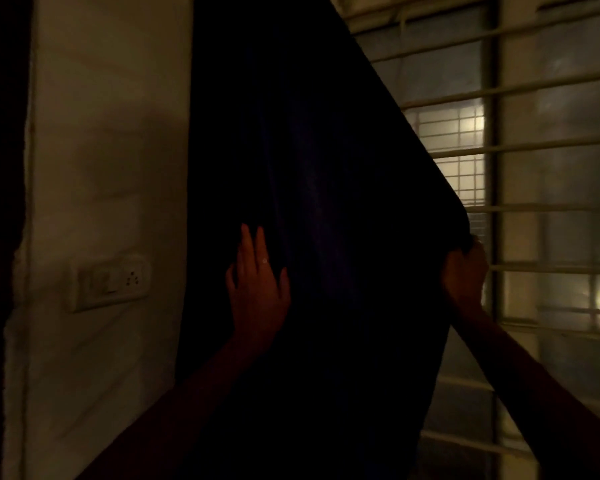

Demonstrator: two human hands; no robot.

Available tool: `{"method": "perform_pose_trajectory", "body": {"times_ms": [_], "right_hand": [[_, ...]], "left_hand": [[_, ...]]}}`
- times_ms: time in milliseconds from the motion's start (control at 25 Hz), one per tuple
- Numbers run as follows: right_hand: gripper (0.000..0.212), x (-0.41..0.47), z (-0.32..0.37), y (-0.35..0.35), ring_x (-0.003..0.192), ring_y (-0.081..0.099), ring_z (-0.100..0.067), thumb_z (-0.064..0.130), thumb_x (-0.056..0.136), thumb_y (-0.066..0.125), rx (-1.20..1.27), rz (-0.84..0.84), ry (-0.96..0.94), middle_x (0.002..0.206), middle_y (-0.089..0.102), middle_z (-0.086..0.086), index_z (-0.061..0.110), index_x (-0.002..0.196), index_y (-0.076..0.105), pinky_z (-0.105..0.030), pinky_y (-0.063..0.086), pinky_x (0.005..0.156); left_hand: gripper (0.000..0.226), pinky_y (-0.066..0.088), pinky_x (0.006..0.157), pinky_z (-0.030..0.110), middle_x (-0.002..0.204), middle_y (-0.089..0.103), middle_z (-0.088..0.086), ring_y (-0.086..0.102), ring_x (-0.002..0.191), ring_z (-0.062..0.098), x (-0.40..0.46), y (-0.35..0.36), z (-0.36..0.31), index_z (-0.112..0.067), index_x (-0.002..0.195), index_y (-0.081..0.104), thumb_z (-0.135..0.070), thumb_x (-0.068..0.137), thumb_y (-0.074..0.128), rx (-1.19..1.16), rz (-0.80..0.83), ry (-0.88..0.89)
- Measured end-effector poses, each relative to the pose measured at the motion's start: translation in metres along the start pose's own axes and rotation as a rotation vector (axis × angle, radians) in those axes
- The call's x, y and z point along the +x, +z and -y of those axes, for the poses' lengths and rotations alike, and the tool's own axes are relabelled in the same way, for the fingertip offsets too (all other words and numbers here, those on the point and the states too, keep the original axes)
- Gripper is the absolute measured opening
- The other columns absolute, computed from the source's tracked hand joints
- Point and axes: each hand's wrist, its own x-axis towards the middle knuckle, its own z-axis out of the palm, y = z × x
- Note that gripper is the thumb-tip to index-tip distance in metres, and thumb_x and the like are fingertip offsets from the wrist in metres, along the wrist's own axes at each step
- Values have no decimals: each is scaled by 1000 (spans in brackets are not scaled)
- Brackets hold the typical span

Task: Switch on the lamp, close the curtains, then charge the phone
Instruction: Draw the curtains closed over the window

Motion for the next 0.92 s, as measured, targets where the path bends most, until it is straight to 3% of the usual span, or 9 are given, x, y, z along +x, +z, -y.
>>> {"method": "perform_pose_trajectory", "body": {"times_ms": [80,240,440,520,600,720,920], "right_hand": [[20,12,9,-21,80,50,-24,16,92,36,-37,41,-7,80,53,-8,14,90,56,-34,31,75],[32,17,13,-41,92,58,-29,4,92,37,-155,111,-46,101,62,-20,-2,117,56,-31,35,73],[19,2,-8,-28,79,55,-20,18,95,42,-99,288,-115,84,59,0,12,105,57,-38,42,70],[17,-2,-13,-27,71,57,-16,24,96,44,-70,382,-127,79,60,4,15,97,58,-36,45,67],[16,-3,-13,-26,64,55,-9,25,97,44,-57,463,-138,74,58,6,20,88,56,-25,42,61],[19,0,-14,-22,60,55,-5,30,96,43,-66,553,-176,75,60,5,19,90,58,-19,40,58],[14,22,-25,-29,72,60,-6,29,96,43,-14,463,-227,81,63,9,31,90,56,-24,47,65]], "left_hand": [[65,18,114,50,160,4,6,13,146,24,16,-5,-41,-19,147,13,-35,91,43,-35,-10,72],[59,22,116,43,159,14,4,18,145,22,67,-9,-134,-20,145,25,-43,93,39,-212,18,200],[70,19,114,54,159,0,16,8,145,36,145,-8,-212,-35,145,17,-55,85,48,-291,106,57],[77,20,114,55,158,0,20,8,144,40,171,-1,-214,-34,146,13,-46,84,56,-321,142,-93],[80,28,113,50,156,13,20,19,142,39,186,10,-208,-27,147,11,-25,84,60,-394,188,-175],[71,39,107,39,148,34,18,38,134,33,189,25,-209,-16,148,14,-3,88,49,-483,114,-107],[72,39,102,28,152,27,17,39,132,30,193,47,-262,-17,148,9,6,89,43,-638,92,65]]}}
